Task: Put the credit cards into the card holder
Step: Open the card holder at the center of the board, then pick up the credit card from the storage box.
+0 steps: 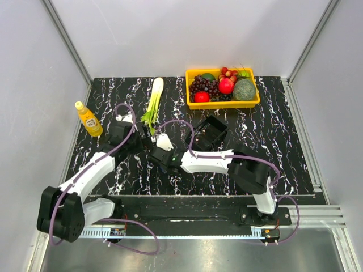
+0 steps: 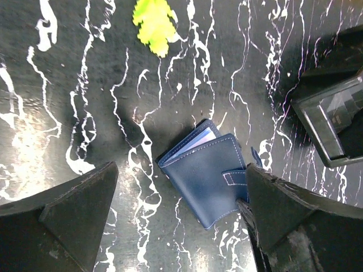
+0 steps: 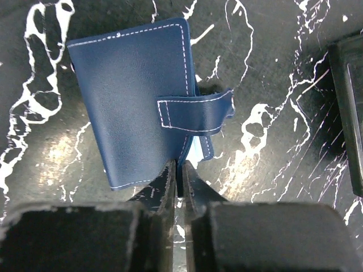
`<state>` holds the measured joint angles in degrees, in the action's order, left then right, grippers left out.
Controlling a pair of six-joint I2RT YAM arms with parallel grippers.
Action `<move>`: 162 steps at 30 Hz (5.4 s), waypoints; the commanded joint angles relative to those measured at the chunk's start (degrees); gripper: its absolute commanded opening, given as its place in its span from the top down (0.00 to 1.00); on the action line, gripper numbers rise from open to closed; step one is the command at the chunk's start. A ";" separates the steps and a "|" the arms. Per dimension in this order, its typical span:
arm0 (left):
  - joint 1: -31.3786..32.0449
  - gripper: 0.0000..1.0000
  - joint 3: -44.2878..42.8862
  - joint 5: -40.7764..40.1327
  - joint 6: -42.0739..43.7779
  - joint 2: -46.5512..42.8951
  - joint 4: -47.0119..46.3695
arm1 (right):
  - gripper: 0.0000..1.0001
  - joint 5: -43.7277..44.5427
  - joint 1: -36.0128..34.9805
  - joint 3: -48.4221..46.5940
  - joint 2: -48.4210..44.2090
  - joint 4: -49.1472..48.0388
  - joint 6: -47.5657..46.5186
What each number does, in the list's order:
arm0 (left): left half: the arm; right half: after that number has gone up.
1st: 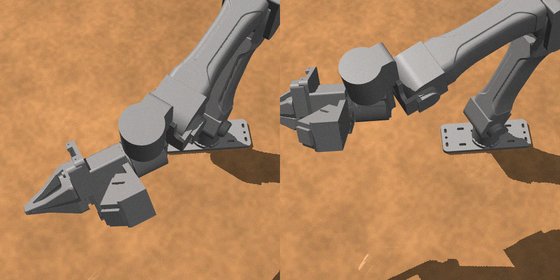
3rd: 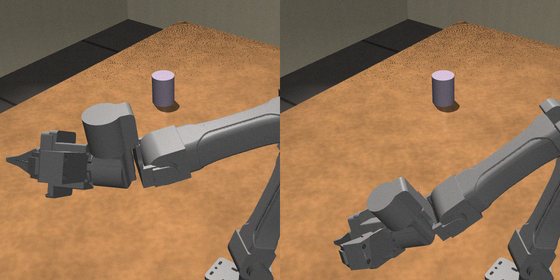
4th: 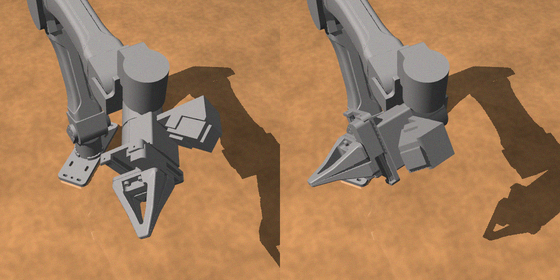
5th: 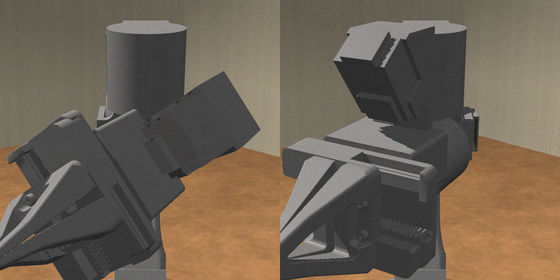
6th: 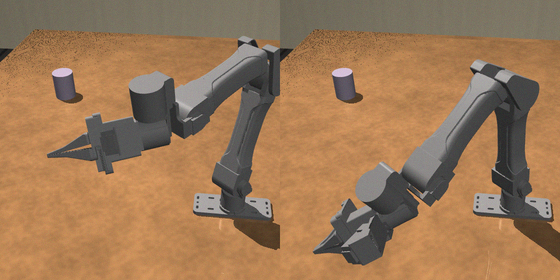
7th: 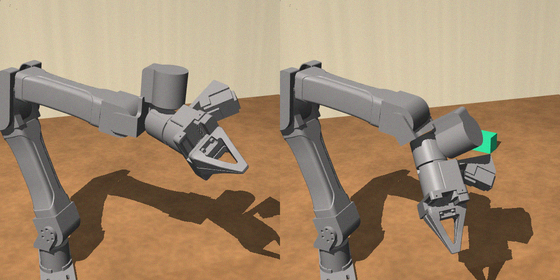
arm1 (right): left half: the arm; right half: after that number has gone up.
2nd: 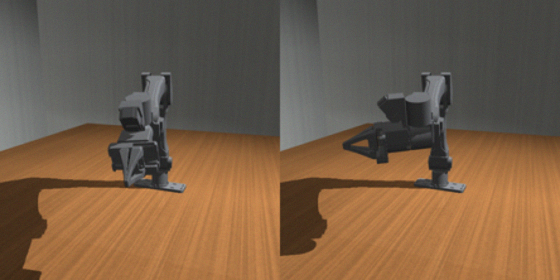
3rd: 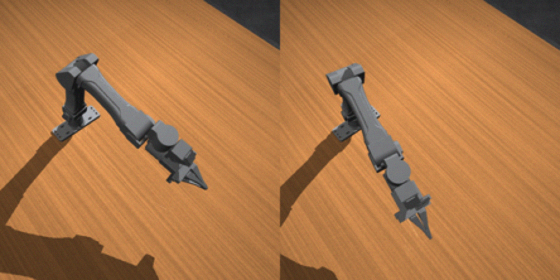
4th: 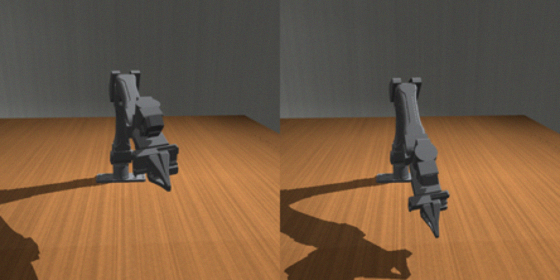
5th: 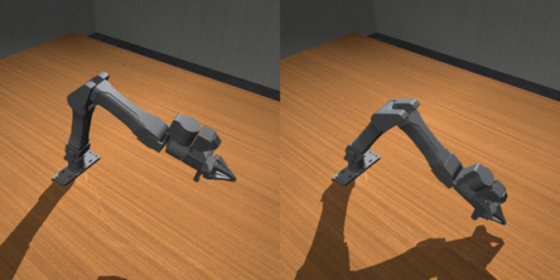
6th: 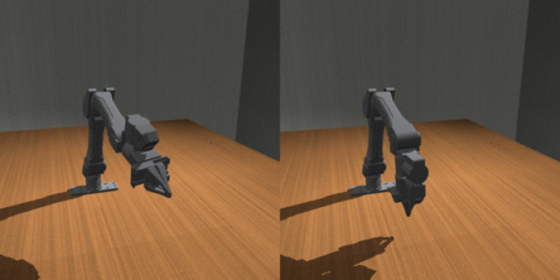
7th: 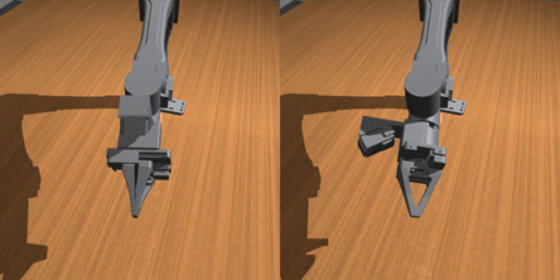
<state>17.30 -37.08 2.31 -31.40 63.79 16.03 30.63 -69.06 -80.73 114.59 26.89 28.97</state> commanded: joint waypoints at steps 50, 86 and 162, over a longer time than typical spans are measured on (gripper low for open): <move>0.63 0.01 -0.89 10.88 5.21 -2.53 -2.67 | 0.21 -24.92 35.39 -2.68 -3.32 4.22 -33.63; 0.63 0.01 -0.63 12.55 4.59 -1.39 -4.26 | 0.19 -15.96 31.27 -11.64 4.24 19.60 -25.64; 0.63 0.01 2.10 13.51 4.85 -0.86 -6.19 | 0.33 -40.75 43.66 7.07 -13.32 -1.57 -38.29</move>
<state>17.80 -35.92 14.79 -26.83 63.00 13.17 -7.33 -25.02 -76.14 105.71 28.05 -10.59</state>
